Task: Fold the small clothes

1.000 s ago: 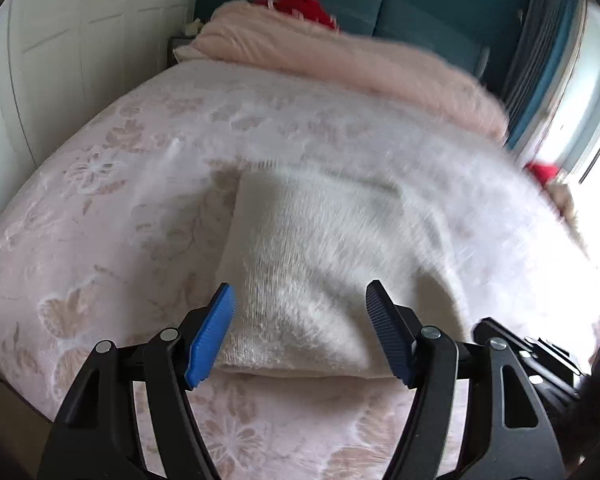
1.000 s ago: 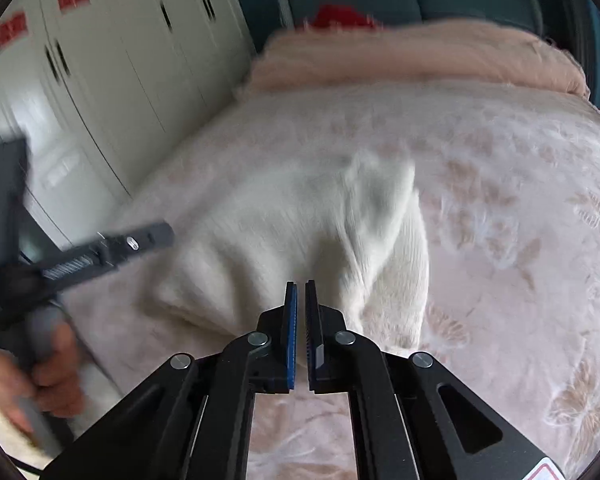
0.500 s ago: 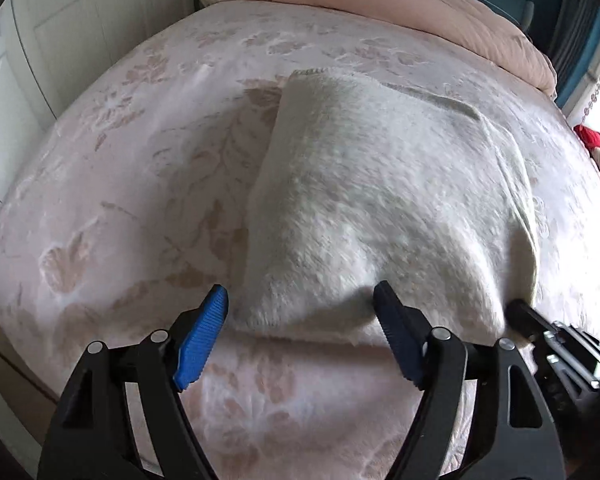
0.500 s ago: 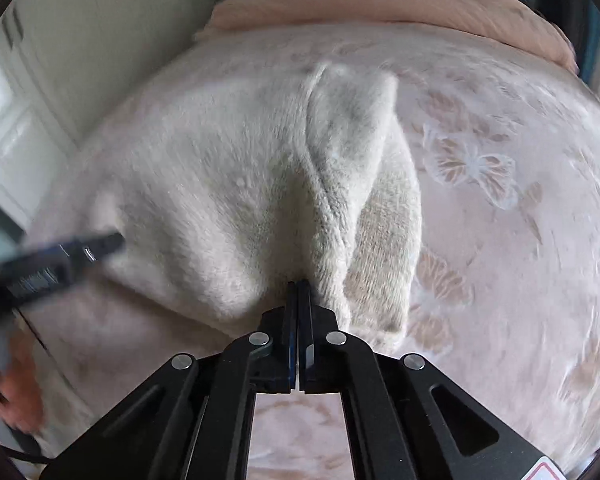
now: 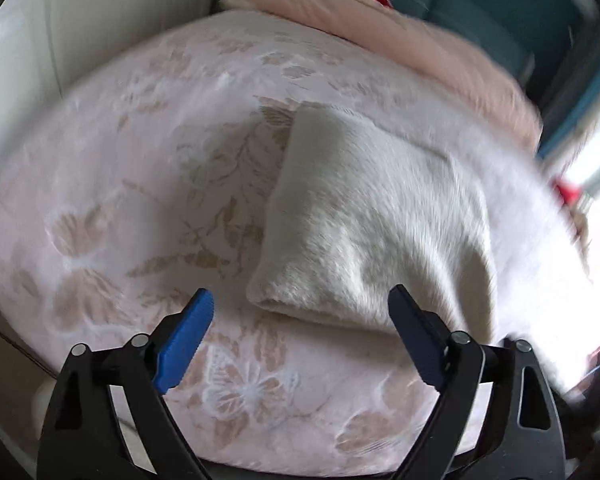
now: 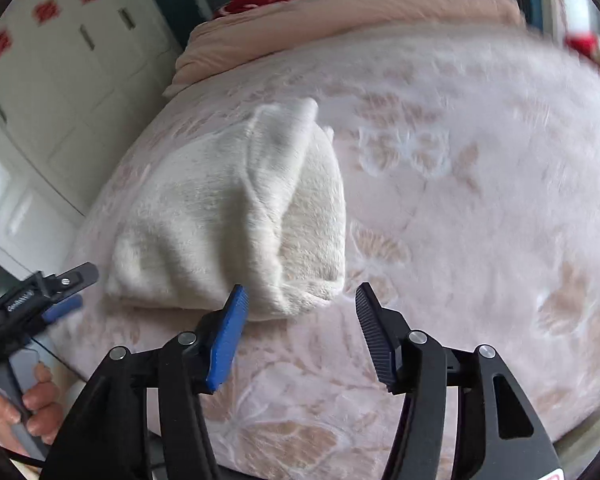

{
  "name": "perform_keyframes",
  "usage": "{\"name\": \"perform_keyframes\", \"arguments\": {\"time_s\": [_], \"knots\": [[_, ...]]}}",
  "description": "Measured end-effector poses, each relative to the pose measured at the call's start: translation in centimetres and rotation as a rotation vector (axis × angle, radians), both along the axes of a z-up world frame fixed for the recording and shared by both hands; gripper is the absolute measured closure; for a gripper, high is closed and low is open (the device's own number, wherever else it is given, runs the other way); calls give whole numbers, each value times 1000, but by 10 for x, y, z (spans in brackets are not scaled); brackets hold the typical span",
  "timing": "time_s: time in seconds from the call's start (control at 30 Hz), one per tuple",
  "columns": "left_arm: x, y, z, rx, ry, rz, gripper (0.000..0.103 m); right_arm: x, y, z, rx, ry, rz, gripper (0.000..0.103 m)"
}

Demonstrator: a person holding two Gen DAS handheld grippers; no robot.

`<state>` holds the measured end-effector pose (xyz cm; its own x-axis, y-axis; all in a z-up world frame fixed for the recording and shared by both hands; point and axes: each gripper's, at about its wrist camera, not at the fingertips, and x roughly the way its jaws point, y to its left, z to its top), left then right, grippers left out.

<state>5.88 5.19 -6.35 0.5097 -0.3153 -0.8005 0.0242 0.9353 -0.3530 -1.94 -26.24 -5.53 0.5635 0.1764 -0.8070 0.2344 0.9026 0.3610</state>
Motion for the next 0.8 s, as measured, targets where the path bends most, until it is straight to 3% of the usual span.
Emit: {"name": "perform_keyframes", "arguments": {"time_s": [0.1, 0.2, 0.23, 0.3, 0.37, 0.43, 0.5, 0.57, 0.63, 0.67, 0.7, 0.8], "knots": [[17, 16, -21, -106, 57, 32, 13, 13, -6, -25, 125, 35, -1, 35], [32, 10, -44, -133, 112, 22, 14, 29, -7, -52, 243, 67, -19, 34], [35, 6, -50, -126, 122, 21, 19, 35, -8, -59, 283, 57, -33, 34], [42, -3, -58, -137, 131, -8, 38, 48, -9, -63, 352, 20, -27, 63], [46, -10, -53, -155, 118, -24, 60, 62, -6, -53, 334, 19, -4, 73], [46, -18, -33, -154, 66, -52, 68, 69, -1, -9, 248, -96, 60, 77], [42, -22, -13, -156, -8, -78, 68, 67, 1, 26, 194, -185, 85, 78], [40, -24, -11, -160, -29, -92, 67, 67, -4, 33, 157, -201, 83, 78], [42, -33, -32, -106, 16, -124, 64, 75, -6, 4, 108, -110, 78, 76], [44, -40, -52, -51, 61, -127, 61, 83, -3, -31, 76, 12, 94, 72], [42, -40, -59, -31, 66, -123, 58, 79, -4, -49, 93, 51, 96, 70], [31, -43, -49, 21, 11, -100, 49, 61, -9, -33, 128, -29, 48, 59]]}}
